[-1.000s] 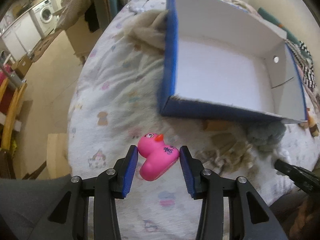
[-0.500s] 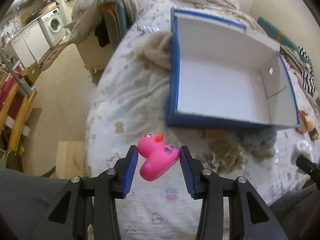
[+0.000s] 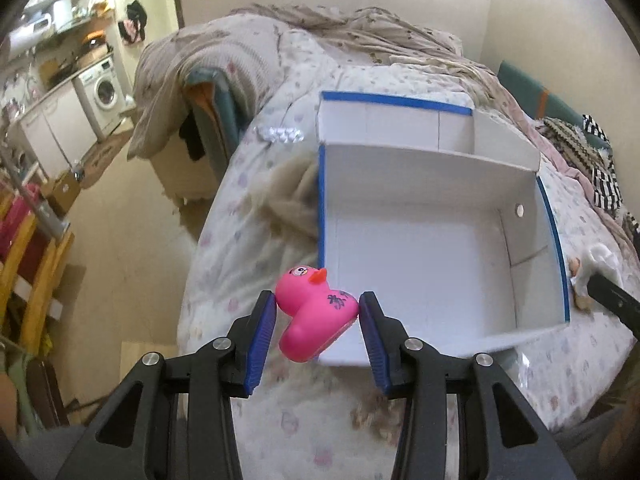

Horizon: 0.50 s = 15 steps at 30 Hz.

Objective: Organize soft objects
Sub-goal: 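Carry the pink duck into the box and open the left gripper while the right gripper carries the sock in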

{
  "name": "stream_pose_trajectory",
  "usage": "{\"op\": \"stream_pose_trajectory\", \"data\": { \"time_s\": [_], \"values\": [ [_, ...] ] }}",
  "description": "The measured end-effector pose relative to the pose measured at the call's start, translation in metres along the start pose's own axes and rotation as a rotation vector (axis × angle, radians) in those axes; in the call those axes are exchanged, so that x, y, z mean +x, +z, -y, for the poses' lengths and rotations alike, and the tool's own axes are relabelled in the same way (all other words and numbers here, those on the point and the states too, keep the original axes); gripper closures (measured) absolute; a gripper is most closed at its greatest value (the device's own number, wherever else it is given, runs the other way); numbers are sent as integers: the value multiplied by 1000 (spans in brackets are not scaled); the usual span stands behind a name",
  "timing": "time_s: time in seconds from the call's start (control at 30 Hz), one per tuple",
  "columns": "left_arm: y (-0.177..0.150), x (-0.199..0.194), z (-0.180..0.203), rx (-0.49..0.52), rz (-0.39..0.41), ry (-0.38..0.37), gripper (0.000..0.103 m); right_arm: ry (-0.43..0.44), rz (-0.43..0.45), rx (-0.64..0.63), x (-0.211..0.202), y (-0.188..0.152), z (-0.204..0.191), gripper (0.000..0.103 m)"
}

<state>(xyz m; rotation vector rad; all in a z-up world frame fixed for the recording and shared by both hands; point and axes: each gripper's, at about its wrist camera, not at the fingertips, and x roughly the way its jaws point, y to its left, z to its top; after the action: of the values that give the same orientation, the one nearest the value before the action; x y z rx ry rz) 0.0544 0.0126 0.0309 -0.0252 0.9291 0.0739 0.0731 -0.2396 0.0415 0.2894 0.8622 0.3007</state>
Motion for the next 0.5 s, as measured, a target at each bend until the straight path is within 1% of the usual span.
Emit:
{"op": "stream_pose_trajectory", "data": {
  "time_s": [0.23,0.3,0.4,0.5],
  "values": [
    [29,32,30,56,-2,-34,64,-28,-30,-11,53,34,4,92],
    [36,49,39,72,-17,-43,64,-45,-30,-20,66,34,7,92],
    [40,68,46,72,-26,-69,64,-60,-40,-13,84,24,18,92],
    [34,86,49,76,-32,-75,64,-112,-97,6,104,13,31,92]
  ]
}}
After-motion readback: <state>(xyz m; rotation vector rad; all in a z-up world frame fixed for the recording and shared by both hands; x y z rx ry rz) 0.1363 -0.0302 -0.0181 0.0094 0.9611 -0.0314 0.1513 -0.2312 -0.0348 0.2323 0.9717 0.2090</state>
